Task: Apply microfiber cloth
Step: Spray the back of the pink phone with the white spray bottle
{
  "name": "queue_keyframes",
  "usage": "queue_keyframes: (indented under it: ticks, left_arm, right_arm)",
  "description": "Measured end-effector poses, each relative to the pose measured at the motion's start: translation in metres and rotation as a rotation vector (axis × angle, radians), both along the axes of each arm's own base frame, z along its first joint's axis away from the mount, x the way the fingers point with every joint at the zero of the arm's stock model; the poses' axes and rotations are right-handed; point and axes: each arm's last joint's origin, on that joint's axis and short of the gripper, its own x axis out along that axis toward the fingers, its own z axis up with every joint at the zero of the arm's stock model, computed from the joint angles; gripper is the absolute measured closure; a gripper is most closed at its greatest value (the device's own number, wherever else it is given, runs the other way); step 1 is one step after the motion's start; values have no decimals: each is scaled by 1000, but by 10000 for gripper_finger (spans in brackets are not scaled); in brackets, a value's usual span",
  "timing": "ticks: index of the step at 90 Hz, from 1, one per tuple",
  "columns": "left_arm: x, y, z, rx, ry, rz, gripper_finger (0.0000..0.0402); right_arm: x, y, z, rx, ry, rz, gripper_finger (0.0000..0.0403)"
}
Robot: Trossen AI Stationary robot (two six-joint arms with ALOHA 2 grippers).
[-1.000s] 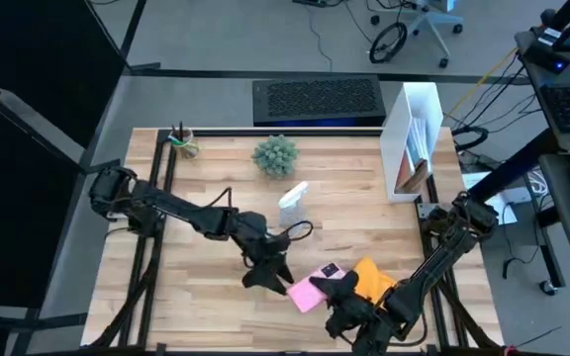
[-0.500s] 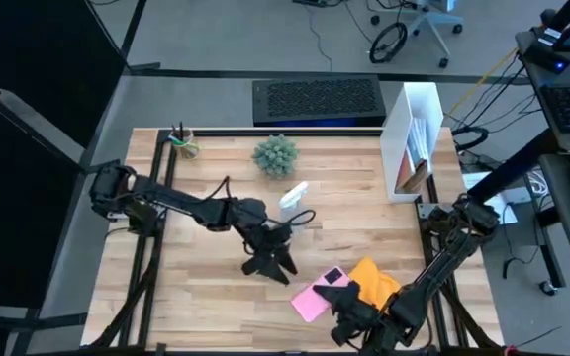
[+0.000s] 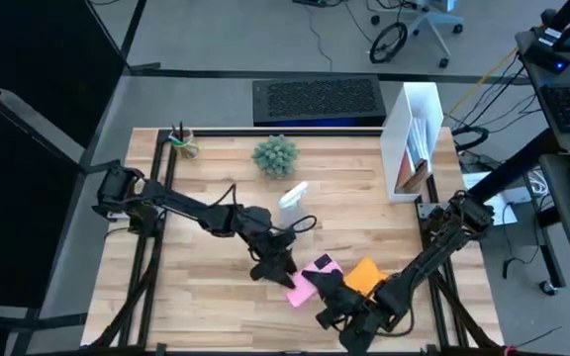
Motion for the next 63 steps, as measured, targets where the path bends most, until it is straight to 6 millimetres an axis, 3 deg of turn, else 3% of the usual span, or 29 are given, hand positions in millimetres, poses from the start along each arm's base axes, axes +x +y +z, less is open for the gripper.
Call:
queue_keyframes:
  ticks: [14,43,63]
  left_arm:
    - [2,-5,-4,-8,-35,-61,196]
    - [3,1,-7,20,-57,-65,365]
    - [5,6,-4,31,-102,-33,384]
  right_arm:
    - [4,-1,1,50,4,30,391]
    - [5,-2,1,4,30,41,351]
    - [-2,8,4,21,-42,15,282]
